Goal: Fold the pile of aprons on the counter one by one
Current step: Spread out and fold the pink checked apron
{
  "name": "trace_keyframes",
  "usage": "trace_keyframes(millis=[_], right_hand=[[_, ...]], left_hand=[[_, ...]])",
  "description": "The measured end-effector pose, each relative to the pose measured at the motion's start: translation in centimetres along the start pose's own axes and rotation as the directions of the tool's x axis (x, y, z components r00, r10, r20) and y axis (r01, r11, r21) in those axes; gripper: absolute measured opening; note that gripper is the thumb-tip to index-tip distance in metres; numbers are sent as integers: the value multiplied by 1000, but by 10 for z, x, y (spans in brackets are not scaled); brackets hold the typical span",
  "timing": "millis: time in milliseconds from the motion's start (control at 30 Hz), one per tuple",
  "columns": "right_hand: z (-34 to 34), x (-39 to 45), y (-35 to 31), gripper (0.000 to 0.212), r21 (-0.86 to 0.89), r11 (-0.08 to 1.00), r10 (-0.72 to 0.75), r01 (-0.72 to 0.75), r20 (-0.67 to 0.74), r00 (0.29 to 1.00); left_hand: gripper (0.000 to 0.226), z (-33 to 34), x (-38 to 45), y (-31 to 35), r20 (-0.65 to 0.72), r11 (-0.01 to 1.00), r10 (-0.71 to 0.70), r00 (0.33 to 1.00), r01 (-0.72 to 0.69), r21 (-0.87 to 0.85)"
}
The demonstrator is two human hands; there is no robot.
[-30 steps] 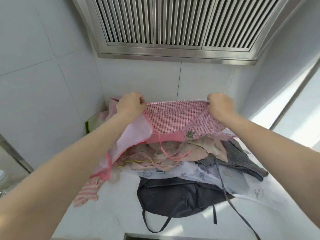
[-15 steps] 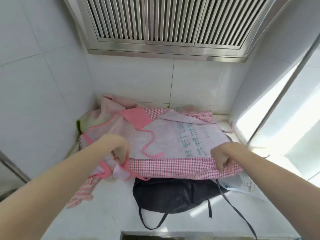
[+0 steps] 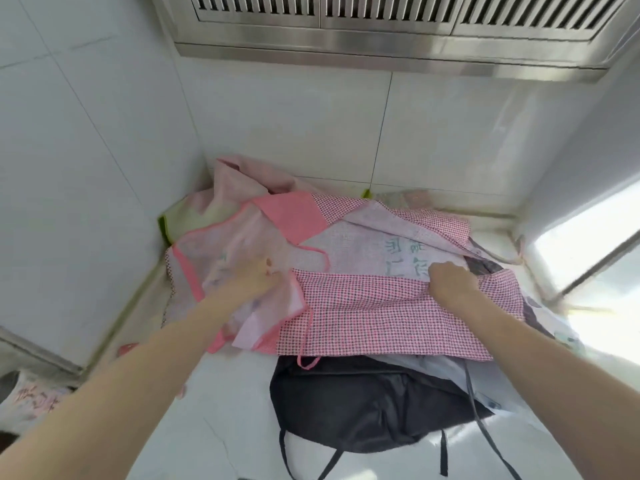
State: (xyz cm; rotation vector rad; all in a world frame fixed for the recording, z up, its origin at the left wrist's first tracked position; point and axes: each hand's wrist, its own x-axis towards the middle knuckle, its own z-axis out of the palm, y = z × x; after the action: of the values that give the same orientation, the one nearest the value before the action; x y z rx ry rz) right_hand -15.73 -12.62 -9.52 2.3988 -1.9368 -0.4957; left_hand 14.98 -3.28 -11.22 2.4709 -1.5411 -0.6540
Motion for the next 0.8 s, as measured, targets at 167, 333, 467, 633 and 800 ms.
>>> trace_keyframes(millis=[167,333,467,633,800], right_hand=[[16,29,-30,29,12,1000,-25,25,11,1000],[23,47,-62,32,6,989,-149,149,-1,989],[29,59,-47,31,8,998,-56,57,-29,998],[28,57,-53,46,-12,993,-115,114,-85,990],[30,14,-110,51,309,718,-590,623,-204,781]], left_hand=[[101,32,-14,-6,304,979,200,932,-179,-94],[71,61,-17,-15,146,885,87,985,-143,442],[26,38,2,-41,-55,982,1,998,9,188],[10,19,1,-50,-170,994,-105,980,106,-3],[29,31,-3,-38,-140,964,-162,977,126,-234]])
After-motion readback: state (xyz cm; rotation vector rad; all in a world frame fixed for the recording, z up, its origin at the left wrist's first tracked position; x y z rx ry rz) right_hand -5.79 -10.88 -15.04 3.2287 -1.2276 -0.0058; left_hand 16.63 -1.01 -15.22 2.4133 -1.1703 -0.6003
